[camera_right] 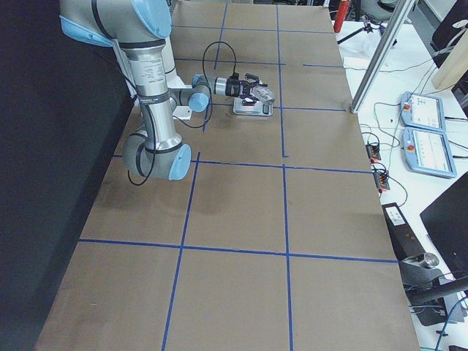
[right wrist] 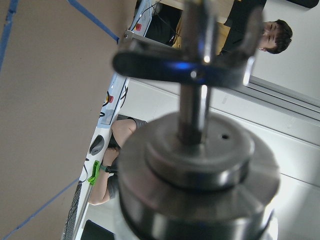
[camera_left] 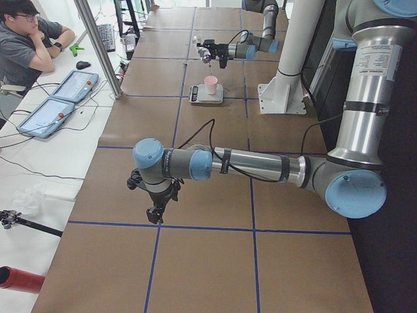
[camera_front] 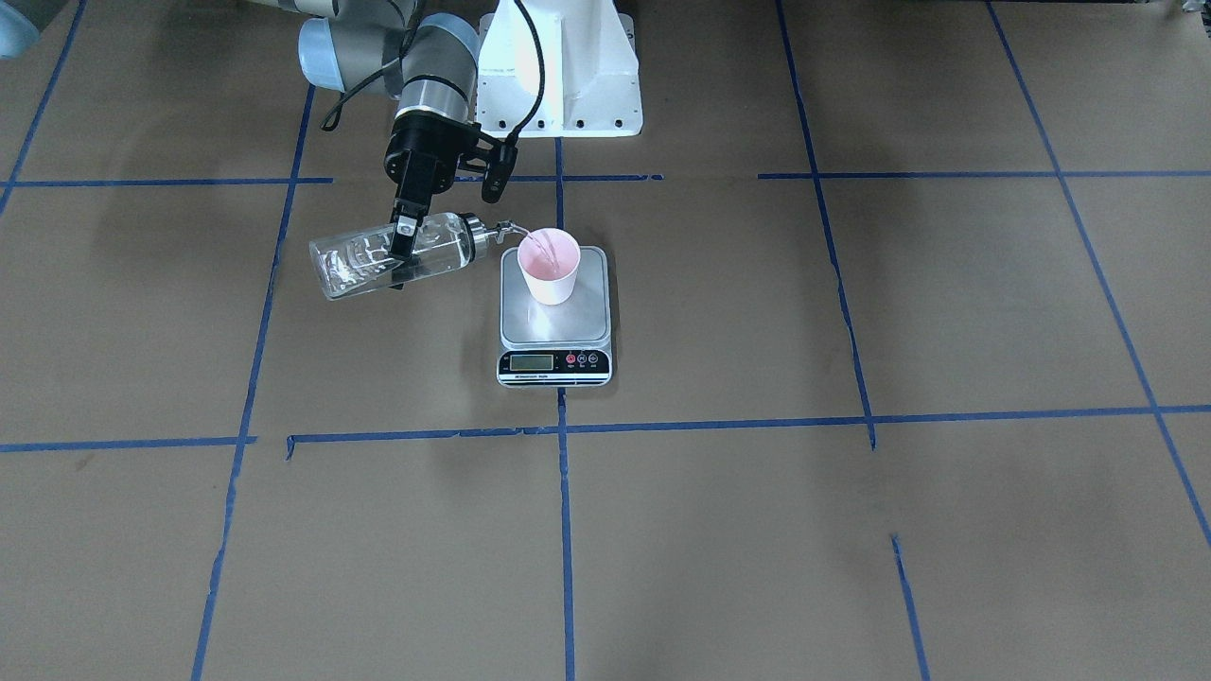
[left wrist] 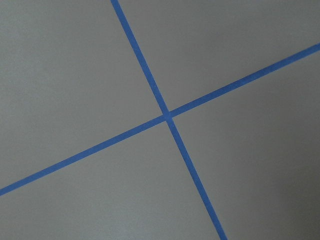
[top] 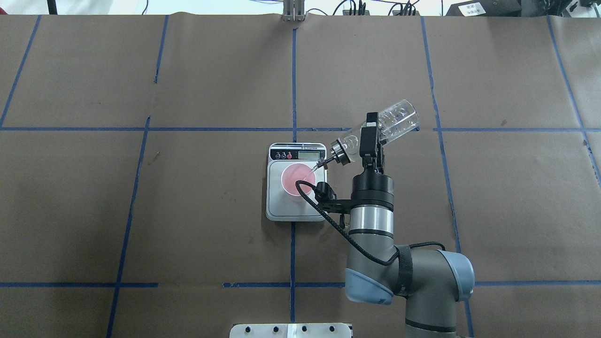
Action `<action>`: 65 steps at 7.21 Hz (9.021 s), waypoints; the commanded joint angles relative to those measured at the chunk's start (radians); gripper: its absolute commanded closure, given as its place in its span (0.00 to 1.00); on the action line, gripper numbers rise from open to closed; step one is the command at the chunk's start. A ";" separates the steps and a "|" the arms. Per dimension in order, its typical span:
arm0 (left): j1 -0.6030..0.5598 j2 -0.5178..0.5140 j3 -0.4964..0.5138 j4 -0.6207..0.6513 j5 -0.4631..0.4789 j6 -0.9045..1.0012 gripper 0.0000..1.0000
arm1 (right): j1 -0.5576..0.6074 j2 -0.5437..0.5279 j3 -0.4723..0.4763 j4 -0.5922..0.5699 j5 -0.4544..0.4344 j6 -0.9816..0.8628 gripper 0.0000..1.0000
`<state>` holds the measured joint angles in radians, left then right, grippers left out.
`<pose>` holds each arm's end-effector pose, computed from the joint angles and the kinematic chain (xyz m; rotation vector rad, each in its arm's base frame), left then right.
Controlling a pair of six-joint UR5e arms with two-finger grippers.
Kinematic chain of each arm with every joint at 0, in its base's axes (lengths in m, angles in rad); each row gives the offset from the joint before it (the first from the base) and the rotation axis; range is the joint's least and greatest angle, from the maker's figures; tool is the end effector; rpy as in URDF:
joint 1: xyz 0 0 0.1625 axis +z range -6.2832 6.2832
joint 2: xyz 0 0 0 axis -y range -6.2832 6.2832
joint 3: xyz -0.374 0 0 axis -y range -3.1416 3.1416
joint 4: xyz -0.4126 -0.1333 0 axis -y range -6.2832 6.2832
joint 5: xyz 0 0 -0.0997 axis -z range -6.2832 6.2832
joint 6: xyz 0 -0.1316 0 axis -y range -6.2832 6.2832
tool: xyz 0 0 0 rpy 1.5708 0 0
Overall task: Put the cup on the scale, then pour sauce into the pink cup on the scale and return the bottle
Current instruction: 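Tilt the bottle spout over the pink cup with the right gripper, then tilt the bottle upright and carry it back toward its spot, then lower the bottle onto the table with the right gripper, then open the right gripper and withdraw it from the bottle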
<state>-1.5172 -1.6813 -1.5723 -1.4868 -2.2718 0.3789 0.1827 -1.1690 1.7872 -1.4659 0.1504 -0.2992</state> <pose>-0.0187 -0.5555 0.5858 0.1411 0.6928 0.4243 -0.5129 -0.3626 0.2164 1.2419 0.8717 -0.8576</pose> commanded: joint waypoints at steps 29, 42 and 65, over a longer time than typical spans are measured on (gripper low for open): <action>-0.005 -0.023 -0.063 0.005 0.012 -0.012 0.00 | 0.190 -0.400 0.032 0.648 0.666 1.579 1.00; -0.003 -0.024 -0.061 0.005 0.012 -0.014 0.00 | 0.187 -0.436 0.021 0.645 0.718 1.612 0.72; -0.003 -0.038 -0.064 0.008 0.011 -0.015 0.00 | 0.409 -0.618 0.569 -0.083 1.502 1.276 0.00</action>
<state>-1.5203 -1.7196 -1.6352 -1.4793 -2.2605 0.3635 0.5180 -1.7885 2.3081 -1.4340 1.5497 1.0815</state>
